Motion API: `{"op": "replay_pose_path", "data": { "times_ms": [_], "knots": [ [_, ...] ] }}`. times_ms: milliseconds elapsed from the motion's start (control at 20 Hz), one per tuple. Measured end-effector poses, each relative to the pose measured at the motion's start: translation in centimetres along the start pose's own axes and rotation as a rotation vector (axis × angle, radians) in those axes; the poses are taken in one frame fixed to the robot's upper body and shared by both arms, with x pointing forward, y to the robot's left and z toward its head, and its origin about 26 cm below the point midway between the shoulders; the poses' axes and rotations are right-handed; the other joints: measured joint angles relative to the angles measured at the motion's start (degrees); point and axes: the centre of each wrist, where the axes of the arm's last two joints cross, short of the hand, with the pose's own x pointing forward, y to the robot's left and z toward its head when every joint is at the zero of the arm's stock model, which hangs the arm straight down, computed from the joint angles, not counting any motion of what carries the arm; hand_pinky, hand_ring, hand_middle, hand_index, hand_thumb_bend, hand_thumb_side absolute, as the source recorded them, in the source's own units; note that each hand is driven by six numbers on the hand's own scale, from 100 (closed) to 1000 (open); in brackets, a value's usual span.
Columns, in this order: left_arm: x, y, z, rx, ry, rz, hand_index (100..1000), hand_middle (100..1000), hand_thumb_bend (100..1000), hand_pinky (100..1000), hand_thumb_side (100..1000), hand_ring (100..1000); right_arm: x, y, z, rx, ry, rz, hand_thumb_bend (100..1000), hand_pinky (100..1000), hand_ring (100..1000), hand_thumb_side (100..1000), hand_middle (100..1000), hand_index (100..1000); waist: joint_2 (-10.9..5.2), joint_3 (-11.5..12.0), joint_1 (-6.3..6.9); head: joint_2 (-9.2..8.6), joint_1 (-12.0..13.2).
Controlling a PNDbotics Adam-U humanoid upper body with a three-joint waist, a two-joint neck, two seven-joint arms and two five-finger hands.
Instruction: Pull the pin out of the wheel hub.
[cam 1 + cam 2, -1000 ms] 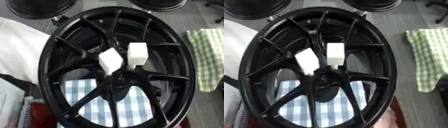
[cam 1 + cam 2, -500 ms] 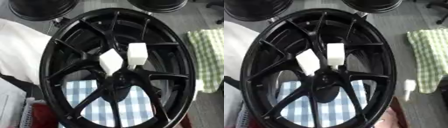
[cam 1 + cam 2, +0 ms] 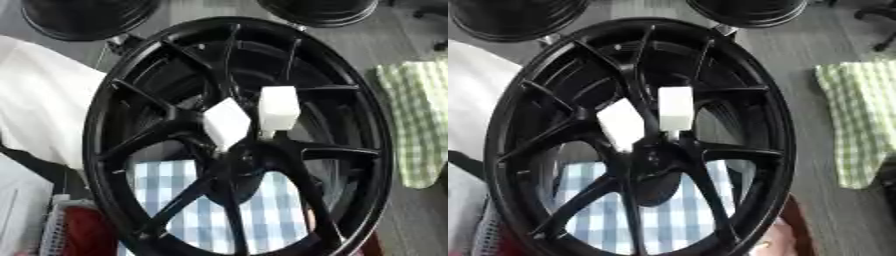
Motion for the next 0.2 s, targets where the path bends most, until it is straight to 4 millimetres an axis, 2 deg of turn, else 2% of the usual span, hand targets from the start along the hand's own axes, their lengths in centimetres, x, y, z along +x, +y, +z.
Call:
{"op": "replay_pose_path", "data": {
  "times_ms": [50, 200],
  "knots": [
    [0.06, -0.09, -0.09, -0.003, -0.003, 0.004, 817, 697, 100, 877, 728, 747, 0.31, 0.28, -0.24, -0.001, -0.050, -0.050, 100, 888, 730, 797, 638, 785, -0.08, 0.16, 0.02, 0.01, -0.09],
    [0.24, -0.41, -0.34, -0.015, -0.012, 0.015, 816, 695, 100, 875, 716, 745, 1.30, 1.13, -0.94, 0.001, -0.176, -0.185, 100, 887, 719, 806, 629, 777, -0.30, 0.76, 0.11, 0.15, -0.53]
  ]
}}
